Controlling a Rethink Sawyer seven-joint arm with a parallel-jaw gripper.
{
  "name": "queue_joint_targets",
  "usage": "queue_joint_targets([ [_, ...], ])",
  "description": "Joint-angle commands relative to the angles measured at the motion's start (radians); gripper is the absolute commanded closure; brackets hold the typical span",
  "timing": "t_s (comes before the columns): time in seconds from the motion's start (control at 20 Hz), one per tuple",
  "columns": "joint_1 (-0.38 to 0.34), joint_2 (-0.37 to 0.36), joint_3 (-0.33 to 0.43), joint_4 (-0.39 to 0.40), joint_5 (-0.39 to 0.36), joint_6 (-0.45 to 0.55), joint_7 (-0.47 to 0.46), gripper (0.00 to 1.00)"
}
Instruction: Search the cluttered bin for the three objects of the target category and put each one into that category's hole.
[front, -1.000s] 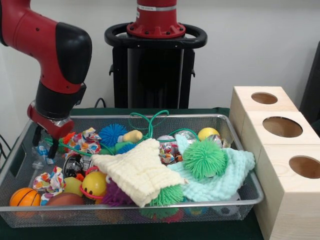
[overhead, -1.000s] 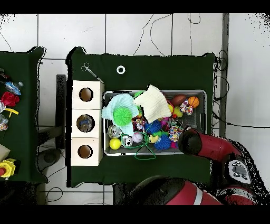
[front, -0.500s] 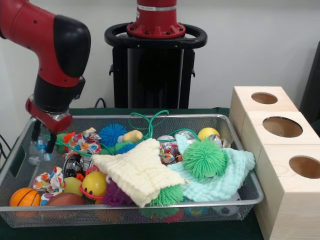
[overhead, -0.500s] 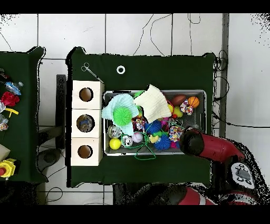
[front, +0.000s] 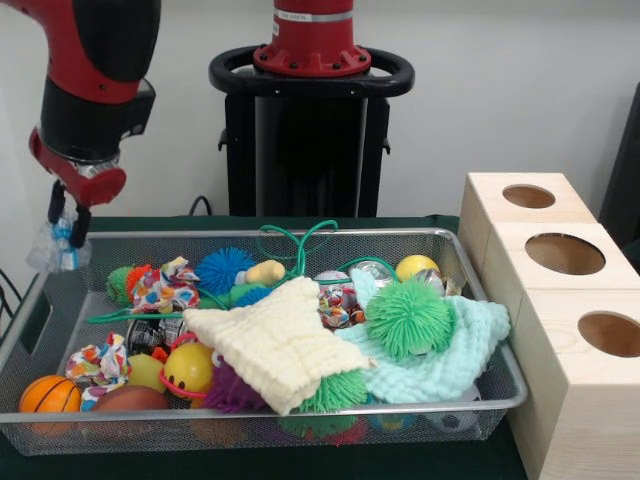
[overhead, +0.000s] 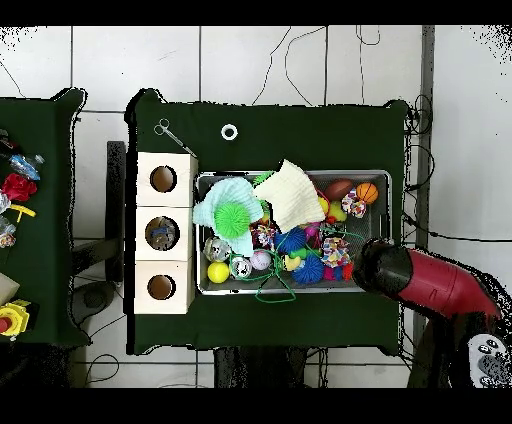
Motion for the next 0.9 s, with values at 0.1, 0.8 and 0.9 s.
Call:
queue_joint_targets([
  [0.1, -0.005, -0.03, 0.133, 0.05, 0.051, 0.066, 0.021, 1.0],
  [0.8, 0.127, -0.059, 0.107, 0.033, 0.308, 0.107, 0.285, 1.0],
  [0.9, 0.186, -0.053, 0.065, 0.001, 0.357, 0.164, 0.343, 1.0],
])
